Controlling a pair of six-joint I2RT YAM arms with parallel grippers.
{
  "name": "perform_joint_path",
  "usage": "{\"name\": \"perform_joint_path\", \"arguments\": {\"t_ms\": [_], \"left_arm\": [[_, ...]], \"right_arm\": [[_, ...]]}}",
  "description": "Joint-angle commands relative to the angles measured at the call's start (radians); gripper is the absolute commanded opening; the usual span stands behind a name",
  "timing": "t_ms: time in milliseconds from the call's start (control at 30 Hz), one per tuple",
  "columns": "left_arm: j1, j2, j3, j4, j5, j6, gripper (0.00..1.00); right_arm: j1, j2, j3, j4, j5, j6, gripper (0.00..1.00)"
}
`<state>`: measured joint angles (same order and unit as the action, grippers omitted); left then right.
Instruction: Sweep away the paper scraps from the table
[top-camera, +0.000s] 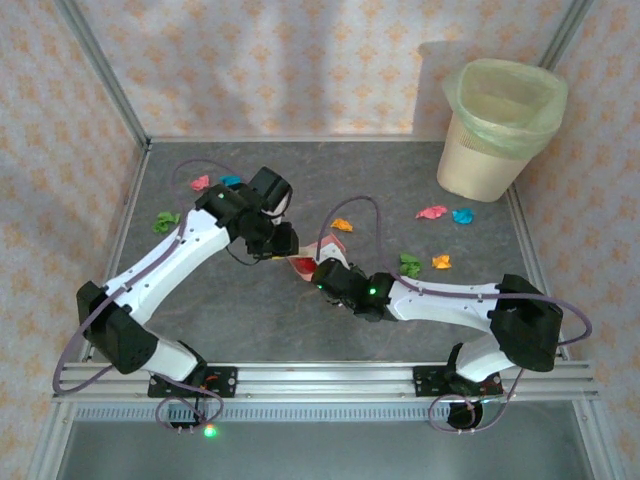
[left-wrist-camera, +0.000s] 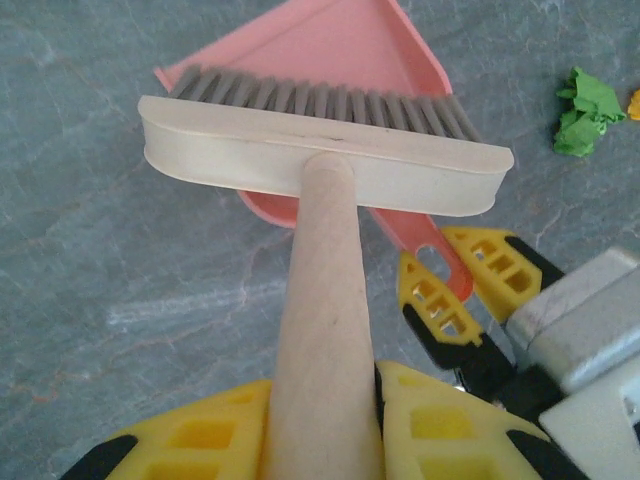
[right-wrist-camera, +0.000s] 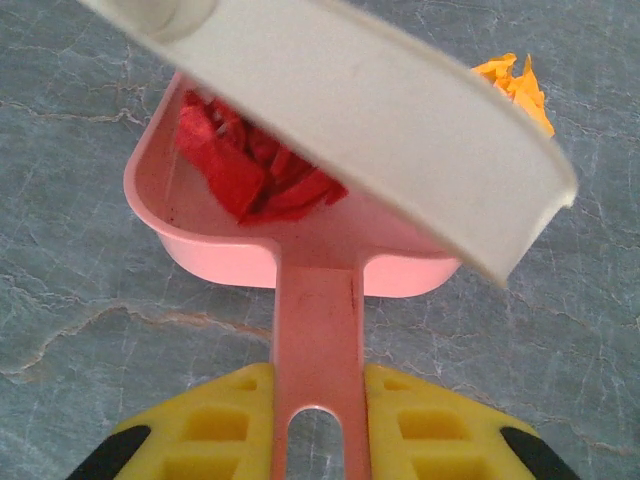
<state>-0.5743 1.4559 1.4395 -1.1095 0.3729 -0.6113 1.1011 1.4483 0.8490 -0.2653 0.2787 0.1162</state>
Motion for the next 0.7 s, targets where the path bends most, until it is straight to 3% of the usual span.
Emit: {"name": "perform_joint_path", "arguments": {"t_ms": [0,400,667], "left_arm": [[0.001,-0.051,-0.013,0.049,0.032,-0.038,0.00],[0.001,-0.070,0.069,0.110,-0.061,-0.125,0.00],[0.002,0.183,0.414,-0.010,-0.139,-0.040,0.00]], "right_arm": [[-0.013,-0.030,-0.021,-0.021,0.029,0.017,0.00],[-0.028,-0.128,-0.089,0.054,0.002,0.020,0.00],[-0.029,-0.155,-0.097,0.039,-0.007,0.056,0.00]]}}
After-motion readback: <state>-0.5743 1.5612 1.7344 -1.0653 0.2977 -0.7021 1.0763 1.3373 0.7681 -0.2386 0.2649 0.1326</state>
